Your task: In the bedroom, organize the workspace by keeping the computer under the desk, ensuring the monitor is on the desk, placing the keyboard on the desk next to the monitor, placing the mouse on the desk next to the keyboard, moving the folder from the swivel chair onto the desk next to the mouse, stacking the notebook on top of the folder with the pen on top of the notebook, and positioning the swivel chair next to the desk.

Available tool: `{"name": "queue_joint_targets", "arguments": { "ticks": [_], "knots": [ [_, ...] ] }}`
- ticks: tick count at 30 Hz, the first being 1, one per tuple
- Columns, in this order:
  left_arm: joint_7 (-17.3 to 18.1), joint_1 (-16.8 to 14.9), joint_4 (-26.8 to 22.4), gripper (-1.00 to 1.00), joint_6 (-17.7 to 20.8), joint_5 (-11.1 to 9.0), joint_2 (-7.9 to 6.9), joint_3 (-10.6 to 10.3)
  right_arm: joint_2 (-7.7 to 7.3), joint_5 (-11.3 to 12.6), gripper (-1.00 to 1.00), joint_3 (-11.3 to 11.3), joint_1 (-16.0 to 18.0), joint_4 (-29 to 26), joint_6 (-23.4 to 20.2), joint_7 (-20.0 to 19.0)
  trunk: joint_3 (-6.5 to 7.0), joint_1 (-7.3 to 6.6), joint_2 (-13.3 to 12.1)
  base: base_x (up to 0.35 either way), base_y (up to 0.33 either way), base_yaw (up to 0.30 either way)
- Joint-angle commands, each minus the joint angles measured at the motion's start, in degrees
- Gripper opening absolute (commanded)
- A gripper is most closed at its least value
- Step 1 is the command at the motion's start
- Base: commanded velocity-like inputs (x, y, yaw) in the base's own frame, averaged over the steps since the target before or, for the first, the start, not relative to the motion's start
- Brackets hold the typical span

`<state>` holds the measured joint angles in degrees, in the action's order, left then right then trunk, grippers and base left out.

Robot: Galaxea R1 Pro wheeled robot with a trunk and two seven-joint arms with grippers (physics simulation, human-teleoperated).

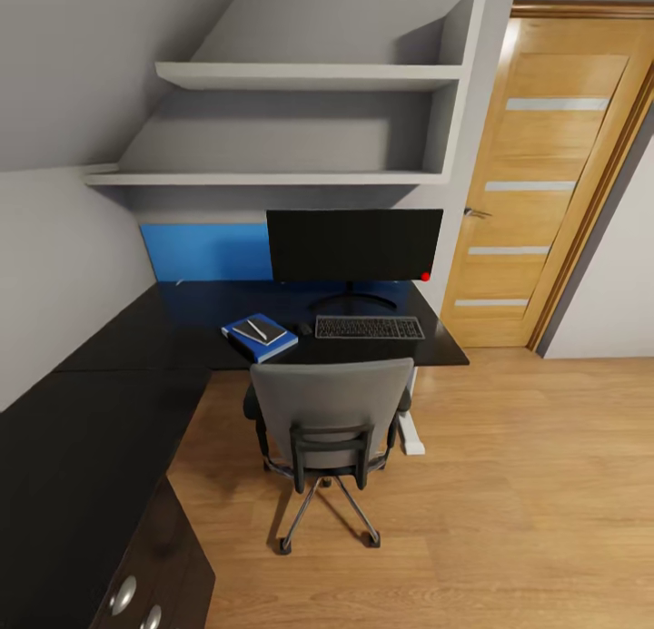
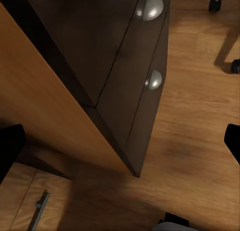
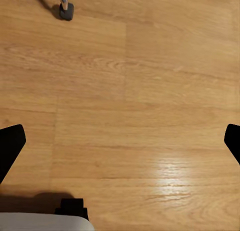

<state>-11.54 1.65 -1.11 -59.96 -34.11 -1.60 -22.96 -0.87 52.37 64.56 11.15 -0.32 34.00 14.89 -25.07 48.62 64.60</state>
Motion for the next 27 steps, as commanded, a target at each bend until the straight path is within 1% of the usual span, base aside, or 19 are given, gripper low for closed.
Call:
{"name": "queue_joint_targets", "arguments": {
  "ticks": [1,10,27],
  "knots": [
    [-0.58,0.02,-0.12,1.00,-0.04,0.00,-0.03,-0.51,-0.01,0.10,1.00,0.48,0.01,-0.03,0.01,0.40,0.14,-0.22,-0.39,0.000,0.000,0.000],
    [-0.67,0.02,-0.12,1.00,0.66,-0.04,-0.04,-0.54,-0.01,0.09,1.00,0.48,0.01,-0.03,0.01,0.40,1.76,-2.20,-4.00,0.000,0.000,0.000],
    [-0.69,0.02,-0.12,1.00,0.81,-0.08,0.02,-0.48,-0.01,0.10,1.00,0.48,0.01,-0.03,0.01,0.40,4.81,-5.93,-10.81,0.000,0.000,0.000]
  ]
}}
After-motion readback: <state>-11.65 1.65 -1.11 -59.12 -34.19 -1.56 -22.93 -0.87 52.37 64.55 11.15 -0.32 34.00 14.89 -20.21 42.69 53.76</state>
